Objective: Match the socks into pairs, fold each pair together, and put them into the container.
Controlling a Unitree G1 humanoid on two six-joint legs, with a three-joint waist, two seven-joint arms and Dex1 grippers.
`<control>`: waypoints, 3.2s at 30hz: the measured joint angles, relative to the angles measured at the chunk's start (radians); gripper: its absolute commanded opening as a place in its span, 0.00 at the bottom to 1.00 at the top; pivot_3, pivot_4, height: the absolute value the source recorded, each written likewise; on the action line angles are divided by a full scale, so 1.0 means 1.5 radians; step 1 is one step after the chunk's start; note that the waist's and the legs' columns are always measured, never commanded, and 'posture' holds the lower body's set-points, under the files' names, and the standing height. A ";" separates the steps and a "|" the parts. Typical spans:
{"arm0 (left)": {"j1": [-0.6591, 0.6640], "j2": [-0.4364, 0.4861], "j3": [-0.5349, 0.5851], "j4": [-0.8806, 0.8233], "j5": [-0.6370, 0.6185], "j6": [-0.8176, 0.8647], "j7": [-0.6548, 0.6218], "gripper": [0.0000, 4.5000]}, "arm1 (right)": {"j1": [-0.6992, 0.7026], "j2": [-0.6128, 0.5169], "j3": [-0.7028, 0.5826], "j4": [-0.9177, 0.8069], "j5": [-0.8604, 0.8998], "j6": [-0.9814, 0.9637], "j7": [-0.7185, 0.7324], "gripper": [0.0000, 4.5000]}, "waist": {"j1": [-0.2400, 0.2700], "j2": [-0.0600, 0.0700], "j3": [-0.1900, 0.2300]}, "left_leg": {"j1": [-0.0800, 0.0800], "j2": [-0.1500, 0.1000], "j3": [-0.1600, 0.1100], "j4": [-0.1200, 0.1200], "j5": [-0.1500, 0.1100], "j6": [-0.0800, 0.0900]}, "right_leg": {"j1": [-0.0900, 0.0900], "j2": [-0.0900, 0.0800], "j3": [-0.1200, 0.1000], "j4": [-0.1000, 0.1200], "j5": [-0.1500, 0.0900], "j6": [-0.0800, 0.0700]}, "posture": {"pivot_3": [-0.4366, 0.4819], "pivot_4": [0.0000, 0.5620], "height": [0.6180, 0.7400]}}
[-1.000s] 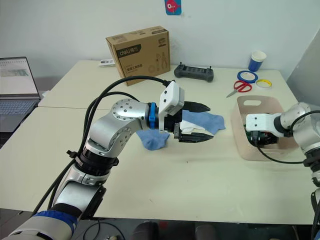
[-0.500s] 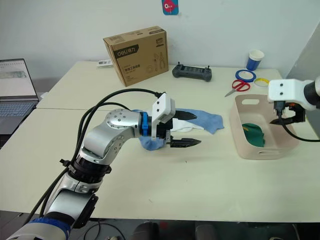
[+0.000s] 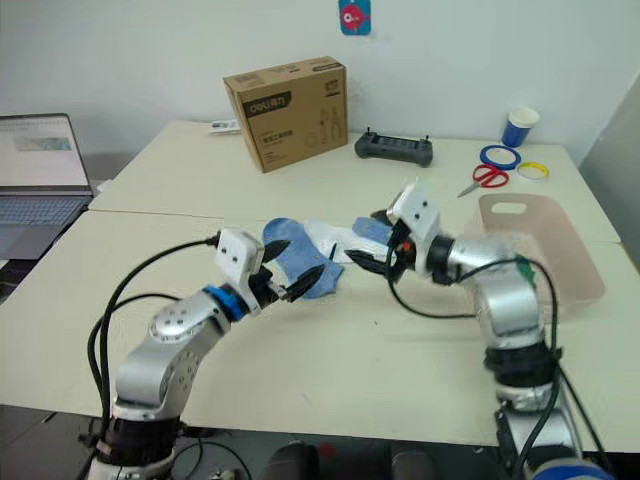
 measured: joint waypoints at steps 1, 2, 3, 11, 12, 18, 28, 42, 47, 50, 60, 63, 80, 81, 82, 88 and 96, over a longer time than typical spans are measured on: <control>0.016 -0.011 0.006 -0.008 0.006 -0.009 0.020 1.00 | 0.027 0.015 0.005 -0.001 -0.013 -0.018 -0.037 0.99 | 0.002 0.000 0.000 | 0.000 0.000 0.001 0.000 0.000 0.000 | 0.000 0.000 0.000 -0.001 0.000 0.000 | 0.48 0.27 1.00; 0.029 -0.021 0.007 -0.014 0.013 -0.021 0.037 1.00 | 0.052 0.029 0.007 0.001 -0.031 -0.045 -0.076 0.99 | 0.002 0.000 0.000 | 0.000 0.000 0.001 0.000 0.000 0.000 | 0.000 0.000 0.001 -0.001 0.000 0.001 | 0.48 0.27 1.00; 0.040 -0.033 0.007 -0.016 0.021 -0.037 0.054 1.00 | 0.079 0.041 0.011 0.008 -0.055 -0.079 -0.120 0.99 | 0.002 -0.001 -0.001 | 0.000 0.000 0.001 0.000 0.000 0.000 | 0.000 0.000 0.001 -0.002 0.001 0.001 | 0.48 0.27 1.00; 0.135 -0.134 -0.032 0.048 0.093 -0.158 0.159 1.00 | 0.244 0.102 0.060 0.121 -0.157 -0.306 -0.310 0.99 | -0.008 -0.002 -0.002 | 0.001 0.001 0.002 -0.001 0.000 0.000 | 0.000 0.002 0.002 -0.001 0.000 0.001 | 0.48 0.27 1.00; 0.139 -0.138 -0.034 0.050 0.100 -0.169 0.167 1.00 | 0.248 0.105 0.059 0.121 -0.157 -0.326 -0.318 0.99 | -0.009 -0.002 -0.002 | 0.002 0.001 0.002 -0.001 0.000 0.000 | 0.000 0.002 0.002 -0.001 0.001 0.000 | 0.48 0.27 1.00; 0.151 -0.136 -0.036 0.076 0.108 -0.216 0.168 1.00 | 0.267 0.085 0.058 0.121 -0.161 -0.364 -0.338 0.99 | -0.011 -0.003 -0.002 | 0.002 0.001 0.002 -0.001 0.000 0.000 | 0.000 0.002 0.002 -0.001 -0.001 0.002 | 0.48 0.27 1.00; 0.165 -0.142 -0.062 0.092 0.122 -0.237 0.164 1.00 | 0.304 0.034 0.014 0.069 -0.127 -0.334 -0.319 0.99 | -0.011 -0.003 -0.003 | 0.002 0.001 0.002 -0.002 0.000 0.000 | 0.000 0.002 0.002 -0.001 -0.001 0.002 | 0.48 0.27 1.00; 0.335 0.041 0.098 0.015 -0.003 -0.203 0.011 1.00 | 0.587 -0.043 -0.099 -0.131 0.023 -0.310 -0.214 0.99 | -0.019 -0.003 -0.003 | 0.003 0.002 0.002 -0.002 0.000 0.000 | 0.000 0.001 0.003 -0.001 -0.005 -0.004 | 0.48 0.27 1.00; 0.303 0.020 0.089 0.020 -0.007 -0.211 0.013 1.00 | 0.589 0.015 -0.084 -0.148 0.003 -0.332 -0.272 0.99 | -0.019 -0.006 -0.005 | 0.004 0.002 0.003 -0.002 0.000 0.000 | 0.000 0.001 0.003 -0.002 -0.005 -0.004 | 0.48 0.27 1.00; 0.300 0.022 0.088 0.034 -0.001 -0.227 0.008 1.00 | 0.609 0.049 -0.068 -0.170 -0.020 -0.332 -0.314 0.99 | -0.019 -0.006 -0.005 | 0.003 0.002 0.003 -0.004 0.000 0.000 | 0.000 0.001 0.002 -0.002 -0.006 -0.005 | 0.48 0.27 1.00; 0.302 0.020 0.091 0.050 0.008 -0.212 0.038 1.00 | 0.663 0.057 -0.089 -0.230 -0.026 -0.312 -0.368 0.99 | -0.018 -0.007 -0.006 | 0.004 0.002 0.002 -0.004 0.000 0.000 | 0.000 0.001 0.002 -0.002 -0.006 -0.005 | 0.48 0.27 1.00; 0.288 0.022 0.088 0.072 0.017 -0.214 0.036 1.00 | 0.684 0.058 -0.088 -0.244 -0.023 -0.306 -0.371 0.99 | -0.018 -0.007 -0.006 | 0.004 0.002 0.003 -0.004 0.000 0.000 | 0.000 0.001 0.002 -0.002 -0.006 -0.005 | 0.48 0.27 1.00; 0.326 0.036 0.074 0.050 0.033 -0.253 0.005 1.00 | 0.358 -0.132 0.033 -0.174 0.123 -0.179 -0.068 0.99 | -0.019 -0.009 -0.006 | 0.004 0.002 0.002 -0.004 0.000 0.000 | 0.000 0.001 0.002 -0.002 -0.005 -0.005 | 0.48 0.27 1.00; 0.325 0.036 0.070 0.046 0.032 -0.247 0.005 1.00 | 0.346 -0.131 0.034 -0.168 0.121 -0.177 -0.067 0.99 | -0.017 -0.009 -0.006 | 0.003 0.002 0.002 -0.004 0.000 0.000 | 0.000 0.001 0.002 -0.003 -0.005 -0.004 | 0.48 0.27 1.00; 0.321 0.039 0.060 0.034 0.030 -0.228 0.003 1.00 | 0.319 -0.129 0.038 -0.153 0.116 -0.173 -0.068 0.99 | -0.014 -0.009 -0.006 | 0.003 0.002 0.002 -0.004 0.000 0.000 | 0.000 0.001 0.001 -0.004 -0.004 -0.003 | 0.48 0.27 1.00; 0.152 0.073 -0.003 0.014 0.043 -0.140 -0.010 1.00 | 0.307 -0.124 0.040 -0.118 0.102 -0.176 -0.079 0.99 | 0.000 -0.009 -0.007 | 0.002 0.001 0.002 -0.004 0.000 0.000 | 0.001 0.001 0.001 -0.007 -0.002 0.000 | 0.48 0.27 1.00; -0.041 0.047 -0.108 0.127 0.096 -0.039 -0.008 1.00 | 0.335 -0.104 0.034 -0.095 0.088 -0.192 -0.096 0.99 | -0.004 -0.009 -0.006 | 0.002 0.002 0.001 -0.004 0.000 0.000 | 0.001 0.002 0.001 -0.006 -0.002 0.002 | 0.48 0.27 1.00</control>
